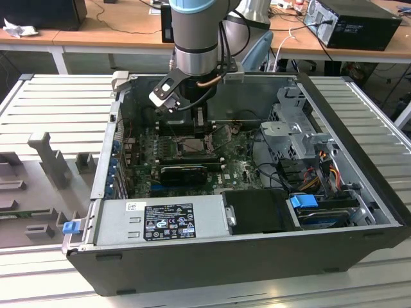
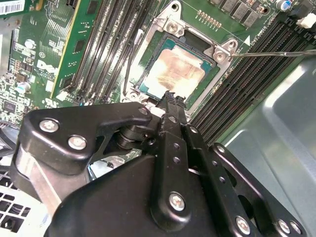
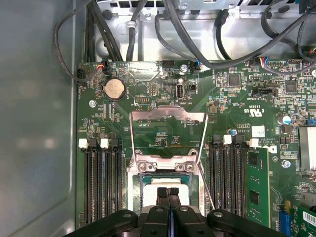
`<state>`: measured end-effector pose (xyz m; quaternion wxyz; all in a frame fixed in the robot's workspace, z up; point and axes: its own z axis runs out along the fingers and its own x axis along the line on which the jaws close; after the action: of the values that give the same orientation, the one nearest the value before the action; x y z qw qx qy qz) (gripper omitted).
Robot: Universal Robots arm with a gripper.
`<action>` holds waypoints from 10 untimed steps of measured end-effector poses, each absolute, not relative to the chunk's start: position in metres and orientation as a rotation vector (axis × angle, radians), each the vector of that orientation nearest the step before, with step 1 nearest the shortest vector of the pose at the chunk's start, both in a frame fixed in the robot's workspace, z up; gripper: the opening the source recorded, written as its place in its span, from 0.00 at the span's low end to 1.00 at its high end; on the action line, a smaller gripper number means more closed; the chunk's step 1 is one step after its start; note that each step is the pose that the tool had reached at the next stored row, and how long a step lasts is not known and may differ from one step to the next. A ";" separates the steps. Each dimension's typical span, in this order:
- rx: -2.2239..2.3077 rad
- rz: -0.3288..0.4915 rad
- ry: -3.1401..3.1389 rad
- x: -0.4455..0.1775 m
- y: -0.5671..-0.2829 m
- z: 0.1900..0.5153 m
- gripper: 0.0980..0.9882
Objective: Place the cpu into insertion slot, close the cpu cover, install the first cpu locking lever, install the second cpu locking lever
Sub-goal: 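Close the cpu cover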
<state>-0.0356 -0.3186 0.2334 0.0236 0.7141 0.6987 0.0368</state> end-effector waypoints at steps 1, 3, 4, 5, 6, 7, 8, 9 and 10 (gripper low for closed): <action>2.210 0.114 2.163 -0.036 -0.319 0.234 0.01; 2.210 0.114 2.163 -0.036 -0.319 0.234 0.01; 2.210 0.114 2.163 -0.036 -0.319 0.234 0.01; 2.210 0.115 2.163 -0.036 -0.319 0.235 0.01; 2.210 0.115 2.163 -0.036 -0.319 0.235 0.01; 2.210 0.115 2.163 -0.036 -0.319 0.235 0.01; 2.210 0.115 2.163 -0.036 -0.319 0.235 0.01; 2.210 0.114 2.163 -0.036 -0.319 0.235 0.01; 2.210 0.114 2.163 -0.036 -0.319 0.237 0.01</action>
<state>-0.0356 -0.3186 0.2370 0.0236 0.7141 0.6987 0.0369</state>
